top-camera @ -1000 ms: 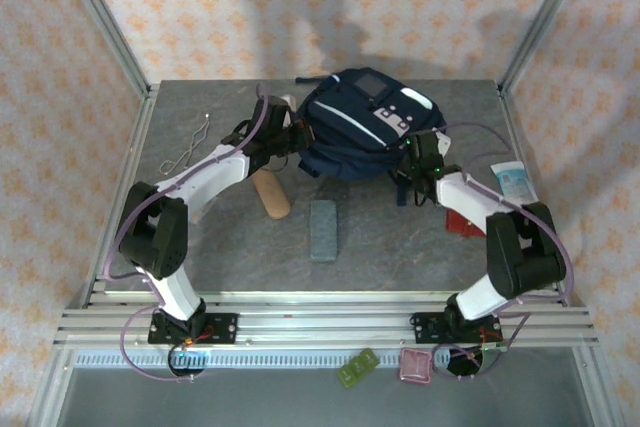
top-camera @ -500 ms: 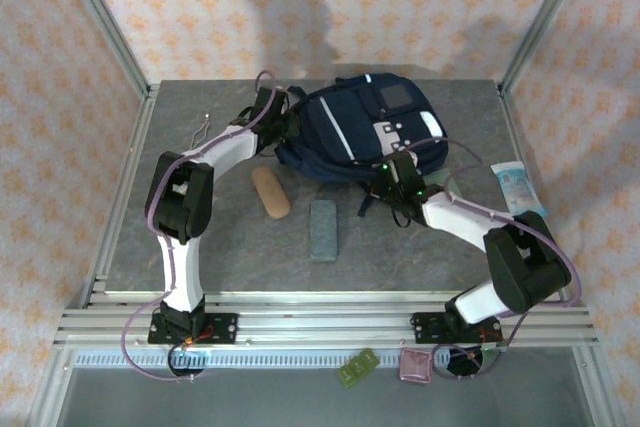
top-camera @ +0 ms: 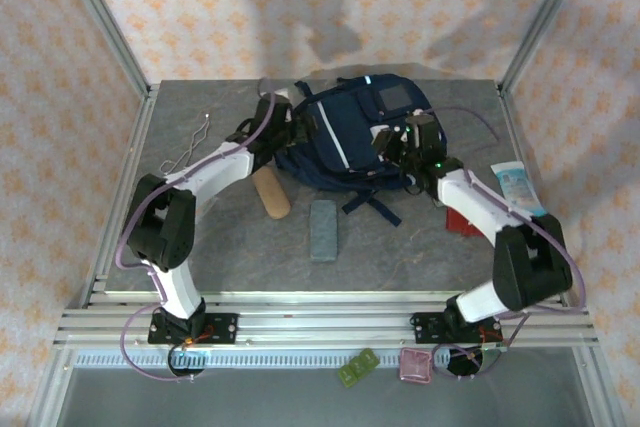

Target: Pack books, pencil case, and school supplies into a backpack

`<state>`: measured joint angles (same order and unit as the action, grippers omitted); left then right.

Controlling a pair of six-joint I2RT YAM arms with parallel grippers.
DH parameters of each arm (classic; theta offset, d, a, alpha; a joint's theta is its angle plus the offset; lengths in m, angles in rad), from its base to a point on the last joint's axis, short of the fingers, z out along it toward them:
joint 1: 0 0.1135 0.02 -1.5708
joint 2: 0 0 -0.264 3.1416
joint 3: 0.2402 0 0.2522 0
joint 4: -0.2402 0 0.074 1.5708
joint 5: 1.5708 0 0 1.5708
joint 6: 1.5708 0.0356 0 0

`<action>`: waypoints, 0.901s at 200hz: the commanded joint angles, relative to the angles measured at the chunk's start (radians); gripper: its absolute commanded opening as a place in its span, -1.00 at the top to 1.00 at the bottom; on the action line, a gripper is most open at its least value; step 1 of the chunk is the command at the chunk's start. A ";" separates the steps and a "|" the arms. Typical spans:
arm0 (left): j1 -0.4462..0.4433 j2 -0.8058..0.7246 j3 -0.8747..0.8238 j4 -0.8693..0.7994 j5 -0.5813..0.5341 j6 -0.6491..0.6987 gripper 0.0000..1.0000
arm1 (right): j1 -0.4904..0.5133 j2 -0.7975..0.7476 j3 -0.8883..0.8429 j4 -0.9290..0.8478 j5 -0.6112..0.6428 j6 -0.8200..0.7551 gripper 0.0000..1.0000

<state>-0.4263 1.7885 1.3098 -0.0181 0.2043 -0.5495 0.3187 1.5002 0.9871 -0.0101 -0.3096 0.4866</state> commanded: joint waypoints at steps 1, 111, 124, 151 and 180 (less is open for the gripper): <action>-0.064 0.026 -0.021 0.027 0.021 -0.030 -0.03 | -0.013 0.094 0.055 -0.020 -0.090 0.008 0.19; -0.109 0.074 -0.115 0.062 -0.013 -0.064 -0.01 | -0.056 0.262 0.142 -0.100 0.017 0.006 0.18; -0.109 0.103 -0.095 0.023 -0.036 -0.044 0.03 | -0.091 0.234 0.130 -0.140 0.064 0.013 0.18; -0.104 0.178 -0.046 -0.048 -0.094 0.020 0.18 | -0.170 0.183 0.086 -0.186 0.120 0.019 0.19; -0.064 0.229 -0.021 -0.074 -0.146 0.055 0.23 | -0.180 0.176 0.015 -0.165 0.043 0.013 0.35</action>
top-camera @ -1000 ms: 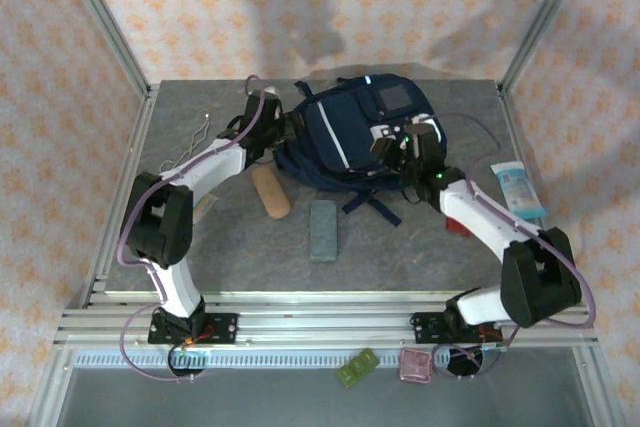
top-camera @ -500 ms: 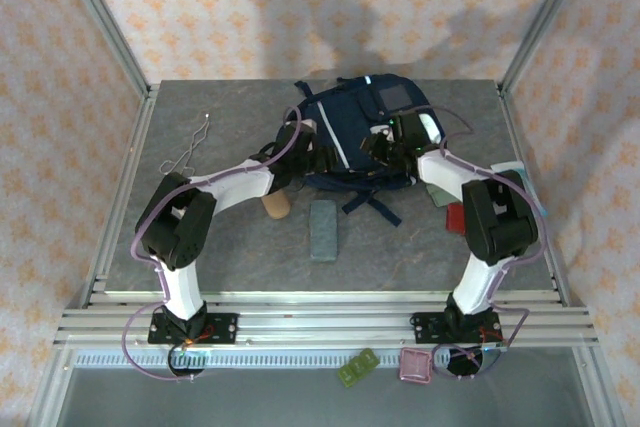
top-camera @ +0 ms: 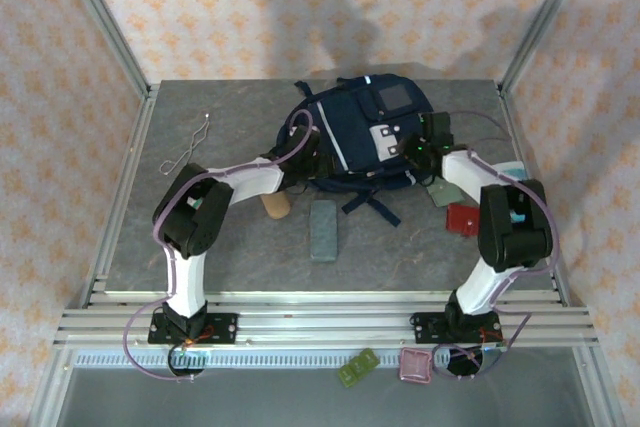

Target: Pack books, pencil case, and school supplies into a backpack

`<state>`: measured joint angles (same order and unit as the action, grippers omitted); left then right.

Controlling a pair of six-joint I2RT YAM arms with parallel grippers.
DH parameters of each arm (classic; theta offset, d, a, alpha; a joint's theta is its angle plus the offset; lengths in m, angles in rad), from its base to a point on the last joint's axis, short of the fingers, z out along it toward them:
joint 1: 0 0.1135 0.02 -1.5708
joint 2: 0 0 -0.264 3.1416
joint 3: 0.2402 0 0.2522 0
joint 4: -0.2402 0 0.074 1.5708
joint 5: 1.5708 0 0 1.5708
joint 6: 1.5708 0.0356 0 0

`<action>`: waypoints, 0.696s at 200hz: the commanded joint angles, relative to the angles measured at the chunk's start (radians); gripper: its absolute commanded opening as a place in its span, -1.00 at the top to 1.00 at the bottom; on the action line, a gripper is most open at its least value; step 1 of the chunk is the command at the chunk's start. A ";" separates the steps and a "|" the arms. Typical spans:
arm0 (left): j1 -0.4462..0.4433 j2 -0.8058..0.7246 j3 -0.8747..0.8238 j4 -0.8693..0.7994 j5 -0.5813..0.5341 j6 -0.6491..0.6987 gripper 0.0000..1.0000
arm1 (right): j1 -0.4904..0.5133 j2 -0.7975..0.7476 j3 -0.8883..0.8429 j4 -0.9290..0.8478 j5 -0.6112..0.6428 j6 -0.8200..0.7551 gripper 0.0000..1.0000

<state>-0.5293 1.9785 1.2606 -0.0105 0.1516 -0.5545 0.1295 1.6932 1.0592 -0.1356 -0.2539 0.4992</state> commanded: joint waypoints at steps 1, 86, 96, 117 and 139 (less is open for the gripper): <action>0.042 0.039 0.029 -0.082 -0.095 0.060 0.23 | 0.010 -0.017 -0.061 -0.038 -0.018 0.001 0.35; 0.085 0.028 0.146 -0.111 -0.092 0.123 0.15 | 0.202 -0.030 -0.242 0.131 -0.172 0.109 0.47; 0.058 0.001 0.149 -0.123 -0.089 0.123 0.11 | 0.206 -0.038 -0.247 0.136 -0.171 0.119 0.47; -0.006 -0.035 0.159 -0.165 -0.070 0.101 0.03 | 0.212 -0.041 -0.250 0.148 -0.195 0.118 0.47; -0.064 -0.032 0.170 -0.205 -0.044 0.048 -0.14 | 0.213 -0.045 -0.251 0.151 -0.191 0.113 0.46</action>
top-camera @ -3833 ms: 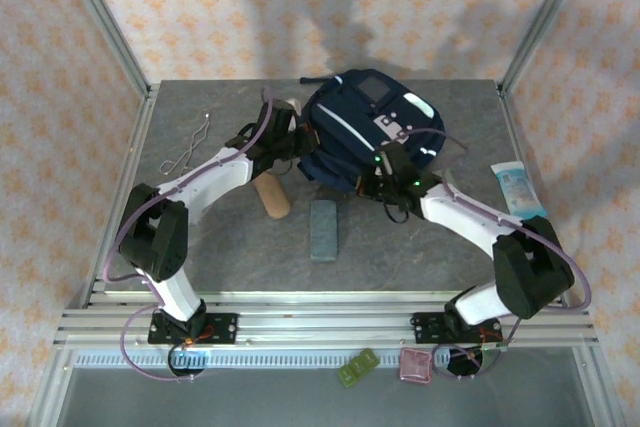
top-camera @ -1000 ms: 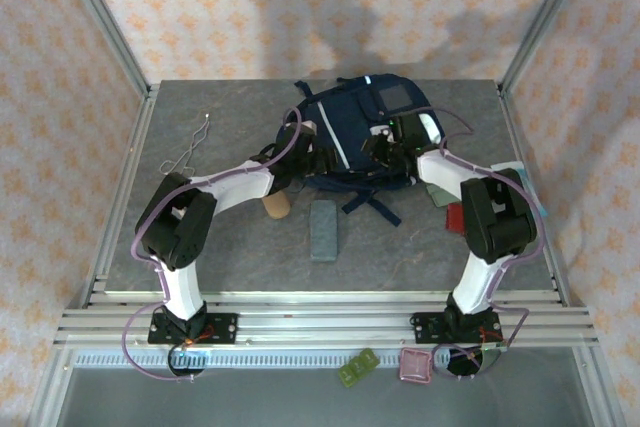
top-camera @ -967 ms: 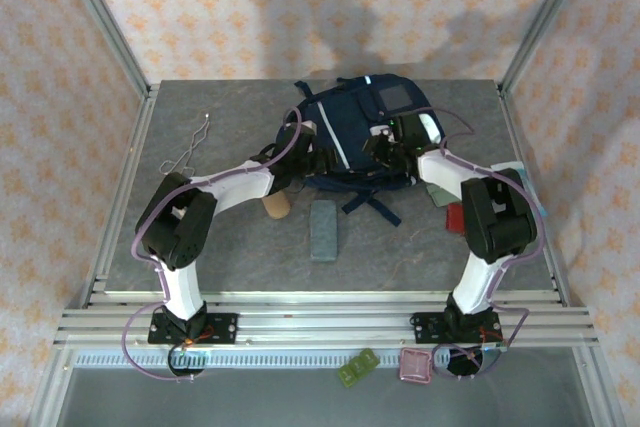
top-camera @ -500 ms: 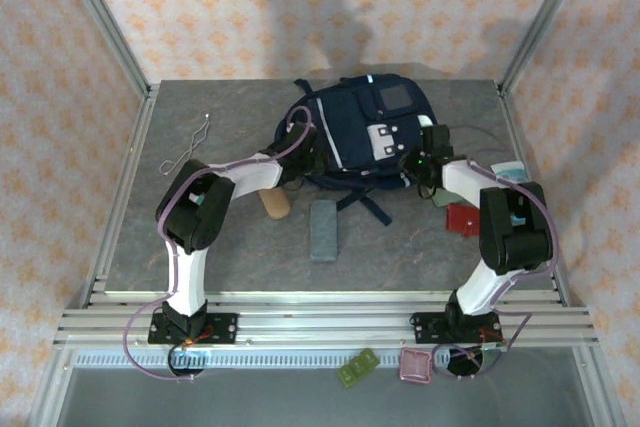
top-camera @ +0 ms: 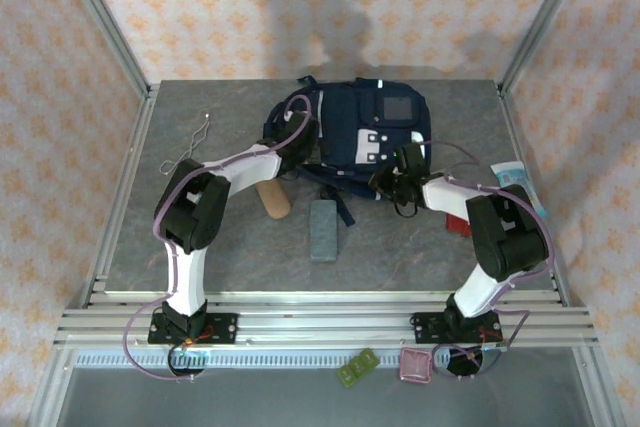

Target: Pack books, pencil case, and school supplies into a backpack

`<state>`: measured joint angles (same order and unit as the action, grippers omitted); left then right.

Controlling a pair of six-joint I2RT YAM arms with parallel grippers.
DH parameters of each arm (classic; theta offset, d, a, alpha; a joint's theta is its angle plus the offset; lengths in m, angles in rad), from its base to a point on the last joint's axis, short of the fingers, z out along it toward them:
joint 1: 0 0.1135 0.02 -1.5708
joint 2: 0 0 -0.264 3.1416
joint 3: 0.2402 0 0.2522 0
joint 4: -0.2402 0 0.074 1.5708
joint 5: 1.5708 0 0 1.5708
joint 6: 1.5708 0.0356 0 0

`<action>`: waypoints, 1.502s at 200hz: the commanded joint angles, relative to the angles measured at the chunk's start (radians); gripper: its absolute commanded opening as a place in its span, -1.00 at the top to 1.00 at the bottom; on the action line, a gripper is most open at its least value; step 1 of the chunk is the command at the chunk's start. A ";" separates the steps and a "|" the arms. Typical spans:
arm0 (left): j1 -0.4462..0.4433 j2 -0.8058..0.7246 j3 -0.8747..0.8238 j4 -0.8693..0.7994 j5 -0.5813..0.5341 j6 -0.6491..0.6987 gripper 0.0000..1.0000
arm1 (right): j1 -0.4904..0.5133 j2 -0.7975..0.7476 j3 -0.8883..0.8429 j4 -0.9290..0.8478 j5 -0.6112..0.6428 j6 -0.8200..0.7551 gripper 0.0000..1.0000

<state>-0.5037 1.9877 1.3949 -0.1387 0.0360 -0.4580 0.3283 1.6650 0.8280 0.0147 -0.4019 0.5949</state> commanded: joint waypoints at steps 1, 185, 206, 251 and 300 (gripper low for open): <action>-0.091 -0.040 0.036 -0.077 0.074 -0.051 -0.15 | 0.014 -0.018 -0.020 0.001 -0.042 0.017 0.46; -0.199 -0.234 -0.032 -0.089 -0.244 -0.154 -0.32 | 0.164 0.214 0.184 0.157 -0.158 0.076 0.44; -0.197 -0.218 -0.035 -0.110 -0.231 -0.156 -0.29 | 0.157 0.135 0.187 0.103 -0.127 0.030 0.35; -0.190 -0.139 0.006 -0.137 -0.166 -0.152 -0.23 | 0.047 -0.134 0.060 -0.011 -0.061 -0.021 0.21; -0.203 0.036 0.110 -0.243 -0.191 -0.179 -0.32 | -0.066 -0.224 -0.007 -0.067 0.033 -0.046 0.16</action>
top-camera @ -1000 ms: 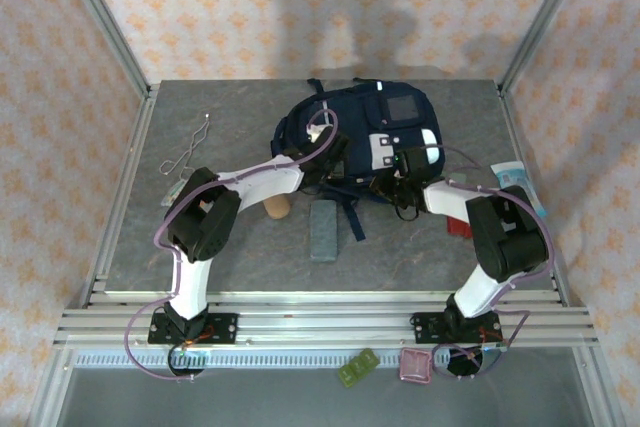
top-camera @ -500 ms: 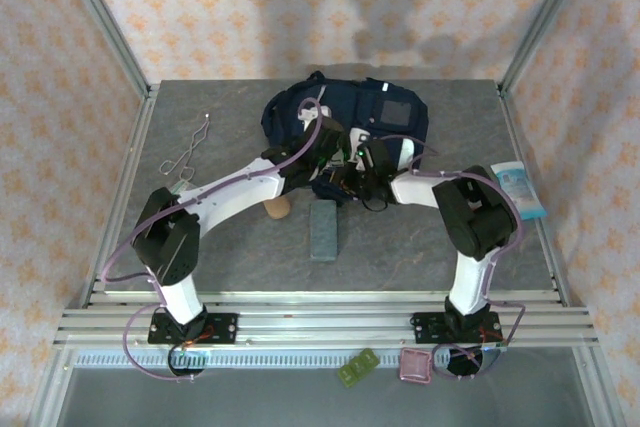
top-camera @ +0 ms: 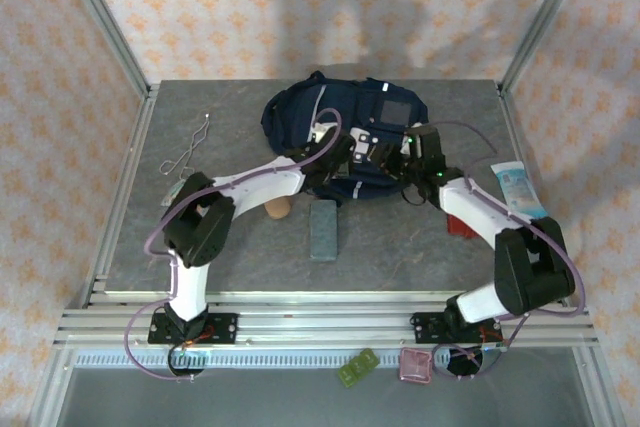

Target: Pack books, pencil case, and school supplies into a backpack

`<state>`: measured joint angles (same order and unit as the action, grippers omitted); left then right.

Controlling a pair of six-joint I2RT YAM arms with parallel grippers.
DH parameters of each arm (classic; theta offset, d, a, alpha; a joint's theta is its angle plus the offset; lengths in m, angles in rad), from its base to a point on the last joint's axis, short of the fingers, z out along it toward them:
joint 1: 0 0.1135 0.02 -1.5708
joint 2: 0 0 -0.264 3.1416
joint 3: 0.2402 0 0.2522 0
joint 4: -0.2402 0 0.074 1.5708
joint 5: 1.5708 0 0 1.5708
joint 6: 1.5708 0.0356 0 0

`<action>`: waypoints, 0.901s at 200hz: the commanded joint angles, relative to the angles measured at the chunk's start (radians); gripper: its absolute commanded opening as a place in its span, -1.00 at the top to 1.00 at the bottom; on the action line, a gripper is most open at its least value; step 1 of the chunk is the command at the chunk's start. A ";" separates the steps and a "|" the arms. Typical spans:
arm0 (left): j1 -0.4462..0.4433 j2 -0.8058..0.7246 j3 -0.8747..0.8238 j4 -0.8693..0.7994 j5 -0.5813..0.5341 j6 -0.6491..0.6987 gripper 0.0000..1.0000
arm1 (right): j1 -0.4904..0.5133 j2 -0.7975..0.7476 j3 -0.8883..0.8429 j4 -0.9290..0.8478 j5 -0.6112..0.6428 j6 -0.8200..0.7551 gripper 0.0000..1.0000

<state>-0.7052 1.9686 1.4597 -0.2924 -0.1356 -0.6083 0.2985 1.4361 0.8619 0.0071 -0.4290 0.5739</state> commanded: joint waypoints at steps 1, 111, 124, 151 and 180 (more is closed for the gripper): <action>-0.002 0.057 0.046 -0.090 -0.023 -0.029 -0.32 | -0.036 0.005 -0.042 -0.058 0.060 -0.025 0.16; 0.010 0.245 0.225 -0.223 -0.183 -0.030 -0.16 | -0.047 0.063 -0.052 0.002 0.050 0.006 0.18; 0.017 0.223 0.187 -0.198 -0.181 -0.034 0.09 | -0.046 0.068 -0.055 0.008 0.053 0.009 0.18; 0.032 0.180 0.145 -0.176 -0.174 -0.039 0.30 | -0.046 0.082 -0.061 0.014 0.060 0.012 0.19; 0.039 0.142 0.116 -0.177 -0.174 -0.032 0.46 | -0.046 0.091 -0.066 0.025 0.063 0.020 0.20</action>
<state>-0.6918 2.1609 1.6150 -0.4343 -0.2703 -0.6380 0.2523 1.5173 0.8135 0.0002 -0.3943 0.5770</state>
